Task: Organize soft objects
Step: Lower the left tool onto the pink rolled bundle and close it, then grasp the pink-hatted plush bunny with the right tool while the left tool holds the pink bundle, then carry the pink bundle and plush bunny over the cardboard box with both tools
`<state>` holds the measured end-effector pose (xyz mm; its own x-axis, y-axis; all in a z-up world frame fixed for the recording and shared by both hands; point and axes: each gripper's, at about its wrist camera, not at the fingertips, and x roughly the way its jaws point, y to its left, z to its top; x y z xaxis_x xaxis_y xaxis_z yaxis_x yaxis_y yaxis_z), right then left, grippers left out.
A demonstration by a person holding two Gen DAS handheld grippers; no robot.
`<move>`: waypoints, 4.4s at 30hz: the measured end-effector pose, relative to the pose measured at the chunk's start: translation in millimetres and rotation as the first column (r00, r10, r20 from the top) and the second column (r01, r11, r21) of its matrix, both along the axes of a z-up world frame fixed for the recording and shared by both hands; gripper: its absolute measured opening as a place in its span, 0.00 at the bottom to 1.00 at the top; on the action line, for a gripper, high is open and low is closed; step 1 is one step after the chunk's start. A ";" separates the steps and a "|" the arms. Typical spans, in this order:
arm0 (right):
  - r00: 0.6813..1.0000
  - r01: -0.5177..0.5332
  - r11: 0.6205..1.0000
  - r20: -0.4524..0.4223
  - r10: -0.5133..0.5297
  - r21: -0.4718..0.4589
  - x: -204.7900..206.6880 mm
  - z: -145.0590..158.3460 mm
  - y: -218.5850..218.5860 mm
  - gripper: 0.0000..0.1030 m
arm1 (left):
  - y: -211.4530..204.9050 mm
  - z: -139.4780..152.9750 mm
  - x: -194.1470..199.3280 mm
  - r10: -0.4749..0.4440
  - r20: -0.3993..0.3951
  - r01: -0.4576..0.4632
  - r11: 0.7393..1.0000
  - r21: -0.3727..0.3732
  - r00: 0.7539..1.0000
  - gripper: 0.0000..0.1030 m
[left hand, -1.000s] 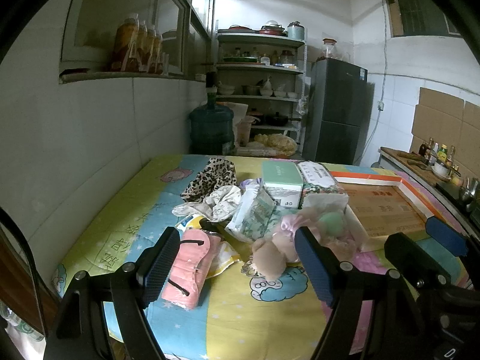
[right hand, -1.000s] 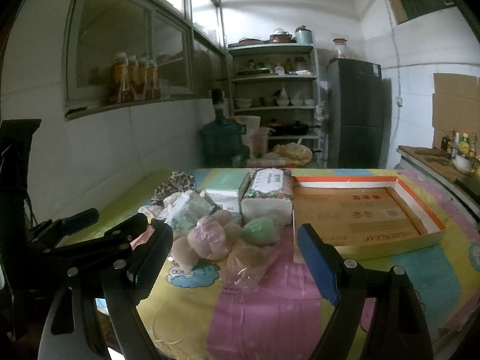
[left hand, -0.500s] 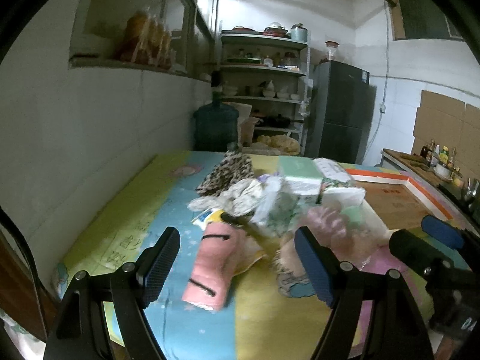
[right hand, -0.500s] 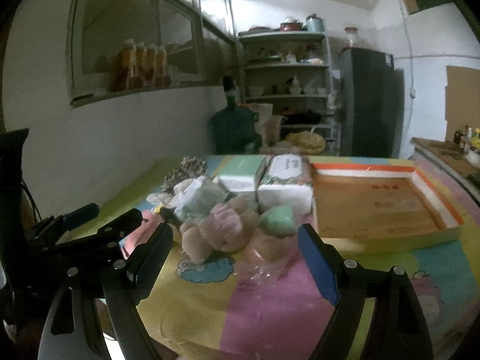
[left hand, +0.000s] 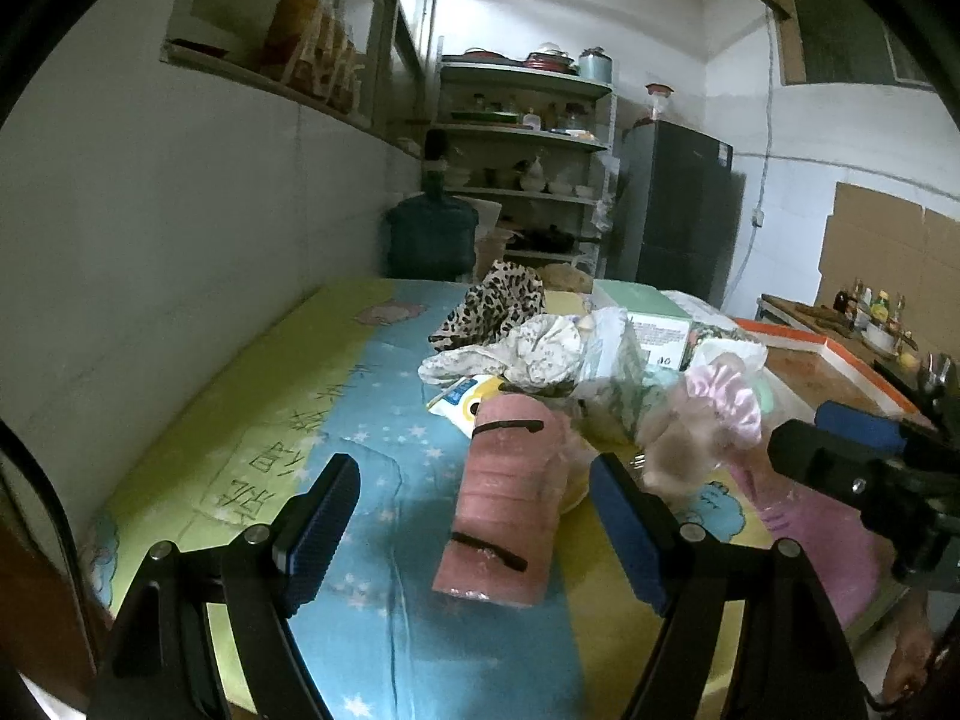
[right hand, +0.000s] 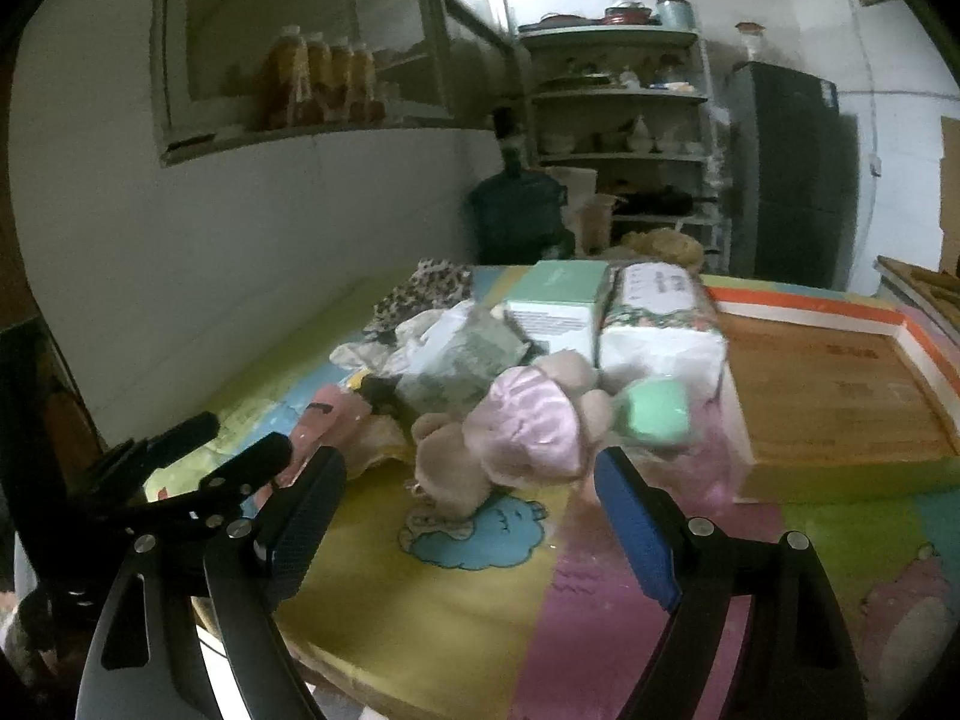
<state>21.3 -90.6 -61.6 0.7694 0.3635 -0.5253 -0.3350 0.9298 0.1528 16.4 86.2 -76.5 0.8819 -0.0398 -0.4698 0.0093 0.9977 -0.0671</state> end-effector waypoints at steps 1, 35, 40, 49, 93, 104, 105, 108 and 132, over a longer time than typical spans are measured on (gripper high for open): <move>1.000 -0.003 1.000 0.001 0.003 -0.002 1.2 -0.3 1.5 0.84 | 0.2 -1.9 4.1 -0.010 -0.006 0.010 1.000 0.001 1.000 0.77; 0.995 0.022 1.000 -0.100 -0.024 -0.019 73.8 -27.6 19.6 0.84 | 18.3 -1.5 33.2 -0.053 -0.001 0.053 0.994 -0.099 0.999 0.37; 0.996 0.035 0.990 -0.078 -0.046 -0.140 71.5 -32.7 28.4 0.77 | 16.3 -1.8 34.1 -0.055 -0.004 0.054 0.994 -0.098 0.998 0.37; 0.994 0.066 0.993 -0.084 -0.074 -0.099 73.2 -29.7 7.4 0.38 | 12.3 -0.3 33.8 -0.062 -0.007 0.061 0.993 -0.102 0.998 0.37; 0.975 0.182 0.977 0.109 -0.194 0.107 63.9 61.2 -169.6 0.37 | -182.2 82.4 105.6 -0.229 0.023 0.230 0.972 -0.056 0.973 0.35; 0.956 0.275 0.959 0.092 -0.280 0.066 61.9 51.5 -235.9 0.37 | -245.0 68.9 125.5 -0.293 -0.017 0.292 0.954 -0.062 0.956 0.35; 0.953 0.284 0.957 0.088 -0.289 0.063 62.6 50.3 -242.0 0.37 | -251.6 66.8 127.9 -0.300 -0.024 0.298 0.952 -0.065 0.953 0.35; 0.946 0.313 0.948 0.071 -0.316 0.053 65.4 46.4 -260.6 0.37 | -269.8 59.3 135.3 -0.321 -0.046 0.317 0.945 -0.074 0.946 0.35; 0.920 0.373 0.927 -0.115 -0.374 -0.030 99.2 -2.5 -326.5 0.37 | -332.2 -4.2 172.2 -0.334 -0.246 0.326 0.943 -0.074 0.910 0.35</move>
